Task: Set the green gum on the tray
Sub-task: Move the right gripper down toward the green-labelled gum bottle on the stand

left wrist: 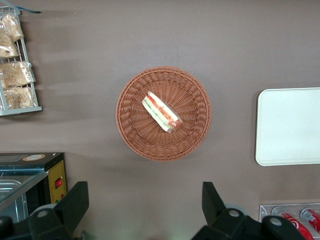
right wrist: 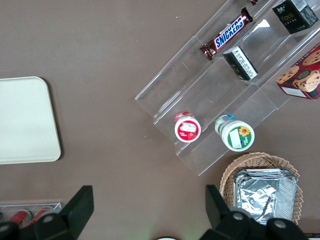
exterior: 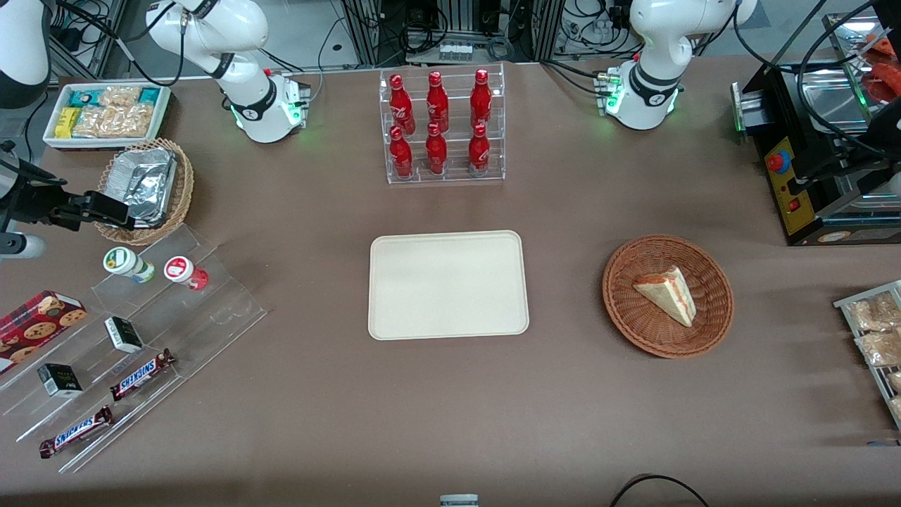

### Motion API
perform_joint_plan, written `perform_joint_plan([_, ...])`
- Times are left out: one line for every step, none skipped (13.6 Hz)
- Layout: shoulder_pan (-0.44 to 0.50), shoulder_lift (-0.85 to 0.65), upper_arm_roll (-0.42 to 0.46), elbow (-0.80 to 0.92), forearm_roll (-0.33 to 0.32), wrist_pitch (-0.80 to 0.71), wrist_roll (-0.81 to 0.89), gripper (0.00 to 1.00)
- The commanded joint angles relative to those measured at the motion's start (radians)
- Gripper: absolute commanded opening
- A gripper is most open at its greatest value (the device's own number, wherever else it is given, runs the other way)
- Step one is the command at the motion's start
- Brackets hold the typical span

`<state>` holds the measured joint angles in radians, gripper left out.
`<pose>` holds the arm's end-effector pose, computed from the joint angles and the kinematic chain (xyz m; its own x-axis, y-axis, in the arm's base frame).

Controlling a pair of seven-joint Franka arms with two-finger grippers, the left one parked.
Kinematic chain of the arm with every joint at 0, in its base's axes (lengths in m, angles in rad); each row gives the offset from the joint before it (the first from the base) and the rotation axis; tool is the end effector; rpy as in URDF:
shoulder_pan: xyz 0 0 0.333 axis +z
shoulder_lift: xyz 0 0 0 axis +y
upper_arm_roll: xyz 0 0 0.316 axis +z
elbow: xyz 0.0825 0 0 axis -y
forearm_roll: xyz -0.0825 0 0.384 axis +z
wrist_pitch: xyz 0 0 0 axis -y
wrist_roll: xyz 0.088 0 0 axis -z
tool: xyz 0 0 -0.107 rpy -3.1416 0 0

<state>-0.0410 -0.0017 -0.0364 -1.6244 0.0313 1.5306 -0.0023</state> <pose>0.5461 -0.0389 0.5970 0.9931 -0.0734 -0.0919 -0.0766 -0.9966 -0.0315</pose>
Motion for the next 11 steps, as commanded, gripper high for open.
perform_joint_plan([-0.005, 0.013, -0.008, 0.031, -0.013, -0.027, 0.015, 0.99])
perform_joint_plan([-0.008, 0.014, -0.008, 0.029, -0.013, -0.029, 0.005, 0.99])
perform_joint_plan([-0.017, 0.019, -0.013, 0.020, -0.013, -0.029, -0.007, 0.99])
perform_joint_plan([-0.029, 0.013, -0.023, -0.020, -0.010, -0.014, -0.025, 0.99])
perform_joint_plan([-0.033, -0.009, -0.026, -0.076, -0.007, 0.028, -0.071, 0.99])
perform_joint_plan([-0.039, -0.033, -0.039, -0.147, -0.008, 0.095, -0.127, 0.99])
perform_joint_plan([-0.043, -0.059, -0.043, -0.217, -0.008, 0.162, -0.190, 0.99])
perform_joint_plan([-0.052, -0.079, -0.063, -0.291, -0.008, 0.240, -0.264, 0.99])
perform_joint_plan([-0.059, -0.098, -0.075, -0.355, -0.008, 0.316, -0.333, 0.99])
perform_joint_plan([-0.060, -0.113, -0.098, -0.412, -0.008, 0.386, -0.403, 0.99])
perform_joint_plan([-0.060, -0.121, -0.120, -0.461, -0.007, 0.448, -0.488, 0.99])
